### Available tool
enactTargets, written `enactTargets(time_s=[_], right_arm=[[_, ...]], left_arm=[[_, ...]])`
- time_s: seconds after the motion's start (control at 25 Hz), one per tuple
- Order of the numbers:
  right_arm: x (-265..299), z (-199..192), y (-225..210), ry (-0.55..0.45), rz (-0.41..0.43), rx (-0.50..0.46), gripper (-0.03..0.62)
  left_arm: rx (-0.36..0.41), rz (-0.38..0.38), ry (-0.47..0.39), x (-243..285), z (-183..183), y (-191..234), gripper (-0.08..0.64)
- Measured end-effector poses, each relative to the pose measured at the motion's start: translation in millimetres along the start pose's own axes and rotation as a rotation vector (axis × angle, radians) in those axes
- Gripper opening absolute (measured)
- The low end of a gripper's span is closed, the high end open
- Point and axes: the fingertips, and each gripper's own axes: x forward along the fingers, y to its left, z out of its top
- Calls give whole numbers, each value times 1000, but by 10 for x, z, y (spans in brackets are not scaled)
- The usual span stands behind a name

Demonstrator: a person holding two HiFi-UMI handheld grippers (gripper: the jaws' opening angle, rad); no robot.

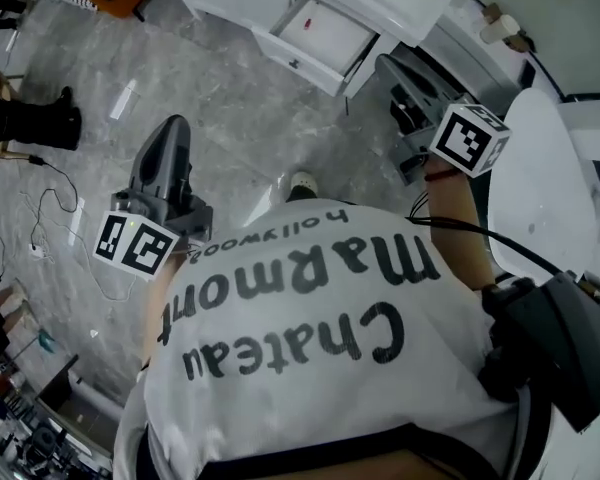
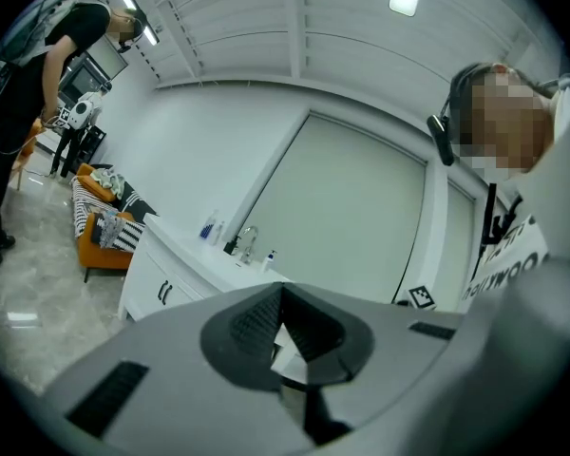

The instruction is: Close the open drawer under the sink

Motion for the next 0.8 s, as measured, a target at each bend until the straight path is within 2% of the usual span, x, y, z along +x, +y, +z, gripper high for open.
enactTargets(time_s=[0.16,0.28,0.44,0.6,0.68,0.8], right_arm=[[73,131,-139,-15,21,-2,12],[98,188,-191,-36,34,2,12],[29,210,-309,-86,52,40,12],[-32,214,-393,-121,63,77,12],[-58,204,-376,-136,76,81,12],[-104,150,-406,-158,83,87,12]], left_arm=[[67,1,34,195,32,-90,8],[88,9,55,266,25,-104,8],[69,7,42,319,-32,-143,8],[-1,-10,-13,390,-11,-109,9],[-31,-10,-10,433,-36,-60,8],[-18,0,17,549,-138,-1,8]])
